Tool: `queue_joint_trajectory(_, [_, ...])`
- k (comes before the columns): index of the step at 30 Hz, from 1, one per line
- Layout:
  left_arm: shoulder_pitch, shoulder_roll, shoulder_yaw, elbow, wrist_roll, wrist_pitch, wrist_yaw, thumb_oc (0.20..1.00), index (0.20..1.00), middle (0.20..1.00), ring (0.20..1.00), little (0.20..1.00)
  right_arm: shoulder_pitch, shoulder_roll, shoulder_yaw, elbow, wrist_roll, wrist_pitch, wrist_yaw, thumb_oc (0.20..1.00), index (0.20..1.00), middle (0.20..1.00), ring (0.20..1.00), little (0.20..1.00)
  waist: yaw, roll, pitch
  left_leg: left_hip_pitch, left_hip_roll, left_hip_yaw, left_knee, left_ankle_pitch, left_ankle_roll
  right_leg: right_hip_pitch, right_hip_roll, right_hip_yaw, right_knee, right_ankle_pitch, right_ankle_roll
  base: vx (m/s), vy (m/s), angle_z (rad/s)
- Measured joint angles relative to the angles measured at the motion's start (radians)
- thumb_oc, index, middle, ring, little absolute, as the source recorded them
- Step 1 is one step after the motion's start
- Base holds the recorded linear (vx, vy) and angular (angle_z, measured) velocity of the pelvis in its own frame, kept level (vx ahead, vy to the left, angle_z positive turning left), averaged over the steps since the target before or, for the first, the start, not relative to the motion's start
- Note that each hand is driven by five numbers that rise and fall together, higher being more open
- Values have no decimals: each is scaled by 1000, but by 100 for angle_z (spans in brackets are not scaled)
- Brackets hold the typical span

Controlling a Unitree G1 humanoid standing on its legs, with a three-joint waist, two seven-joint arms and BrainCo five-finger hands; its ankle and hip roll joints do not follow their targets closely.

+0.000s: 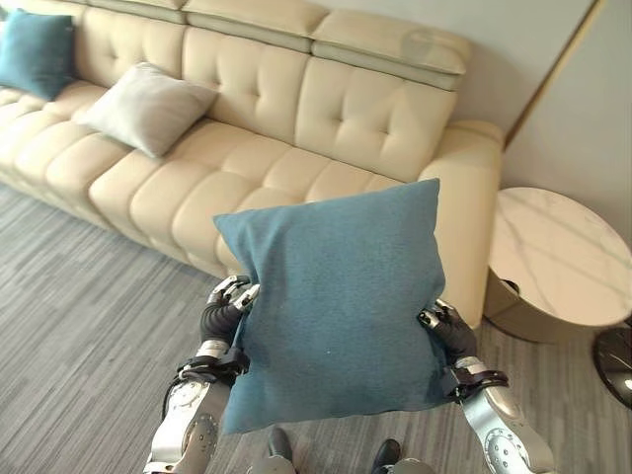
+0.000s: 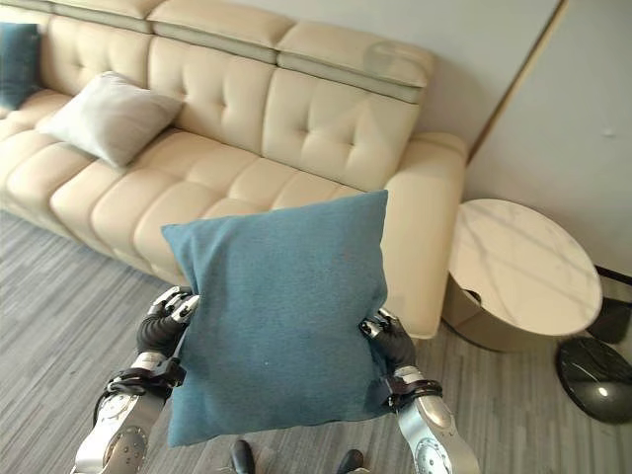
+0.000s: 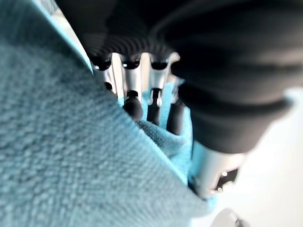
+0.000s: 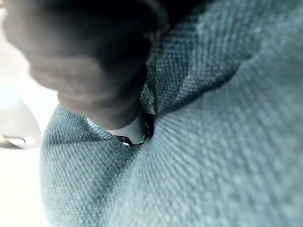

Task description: Pick up all the scattered cushions and arrange them neatly on the sofa.

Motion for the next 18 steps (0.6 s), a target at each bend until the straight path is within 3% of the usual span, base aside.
queue_joint_trajectory(1, [-8, 12, -3, -1, 0, -2, 0, 200, 200, 200, 200, 200, 12, 11, -5, -3, 0, -1, 1, 200, 200, 200, 200, 200, -23, 5, 4, 0, -15, -54, -16, 14, 21, -53, 11, 121, 73, -49, 12, 121, 80, 94])
queue_joint_trajectory(2, [-11, 24, -3, -2, 0, -3, 1, 200, 200, 200, 200, 200, 16, 16, -5, -4, 0, 0, 1, 200, 200, 200, 200, 200, -30, 1, 3, -1, -18, -59, -27, 43, 16, -69, 27, 167, 85, -76, 10, 177, 44, 91])
queue_joint_trajectory(3, [-15, 38, 0, -1, 0, -7, 1, 200, 200, 200, 200, 200, 12, 21, 3, -5, 0, 0, 2, 200, 200, 200, 200, 200, -33, -4, 5, -1, -22, -77, -49, 40, 31, -105, 82, 245, 57, -113, 4, 226, 12, 47])
queue_joint_trajectory(5, [-16, 53, 3, 3, -1, -12, 3, 200, 200, 200, 200, 200, -15, 29, 21, -5, 1, 0, 3, 200, 200, 200, 200, 200, -28, -2, 22, 1, -20, -83, -58, 37, 41, -177, 141, 244, -57, -111, -5, 355, -11, 9])
queue_joint_trajectory(6, [-17, 53, 3, 4, -1, -13, 3, 200, 200, 200, 200, 200, -19, 29, 21, -6, 1, 1, 3, 200, 200, 200, 200, 200, -30, -5, 22, 1, -19, -82, -58, 38, 40, -182, 145, 244, -70, -106, -5, 444, -45, 11])
queue_joint_trajectory(7, [-25, 42, 4, 6, -1, -14, 4, 200, 200, 200, 200, 200, -29, 29, 16, -11, 1, -1, 3, 200, 200, 200, 200, 200, -40, -3, 48, 17, -21, -91, -63, 33, 40, -231, 167, 210, -127, -64, 6, 332, -35, 21])
queue_joint_trajectory(8, [-24, 33, 6, 7, -1, -13, 5, 200, 200, 200, 200, 200, -33, 29, 13, -9, 1, 0, 3, 200, 200, 200, 200, 200, -37, -5, 55, 24, -20, -80, -56, 19, 23, -251, 159, 119, -164, -51, 27, 390, -87, 21])
queue_joint_trajectory(10, [-22, 23, 7, 7, 1, -11, 8, 200, 200, 200, 200, 200, -32, 30, 11, -7, 1, -1, 4, 200, 200, 200, 200, 200, -40, -26, 58, 59, -27, -77, -60, 1, 1, -249, 146, -16, -253, -29, 36, 361, -122, 9])
queue_joint_trajectory(11, [-22, 22, 8, 6, 1, -11, 8, 200, 200, 200, 200, 200, -33, 29, 8, -5, 1, -1, 4, 200, 200, 200, 200, 200, -35, -33, 57, 68, -27, -72, -61, -10, -15, -246, 132, -58, -233, -31, 29, 510, -172, 17])
queue_joint_trajectory(12, [-21, 28, 8, 4, 2, -12, 8, 200, 200, 200, 200, 200, -27, 25, 6, -5, 2, 0, 6, 200, 200, 200, 200, 200, -37, -52, 48, 94, -26, -69, -58, -27, -39, -227, 121, -98, -229, -4, -11, 493, -152, 9])
queue_joint_trajectory(14, [-14, 19, 19, -2, 1, -12, 8, 200, 200, 200, 200, 200, -30, 21, 15, 0, 31, 0, 13, 200, 200, 200, 200, 200, -38, -32, 43, 150, 54, -55, 6, -93, -85, -181, 182, -105, -180, 21, -29, 517, -173, -4])
queue_joint_trajectory(16, [-17, 16, 22, -2, 1, -14, 7, 200, 200, 200, 200, 200, -33, 15, 12, -1, 33, -3, 15, 200, 200, 200, 200, 200, -38, -30, 42, 150, 77, -43, 68, -117, -101, -157, 211, -111, -178, 16, -47, 598, -232, -22])
queue_joint_trajectory(17, [-9, 19, 20, -4, -1, -14, 7, 200, 200, 200, 200, 200, -63, 9, 15, 46, 38, -12, 27, 200, 200, 200, 200, 200, -35, -14, 44, 145, 102, -22, 189, -121, -151, -114, 264, -124, -220, -41, -18, 327, -119, -71])
queue_joint_trajectory(18, [3, 19, 25, -15, -1, -15, 6, 200, 200, 200, 200, 200, -96, 6, 19, 87, 39, 4, 27, 200, 200, 200, 200, 200, -21, -13, 39, 87, 167, -5, 385, -148, -180, -103, 266, -125, -145, -122, -100, 290, -63, -106])
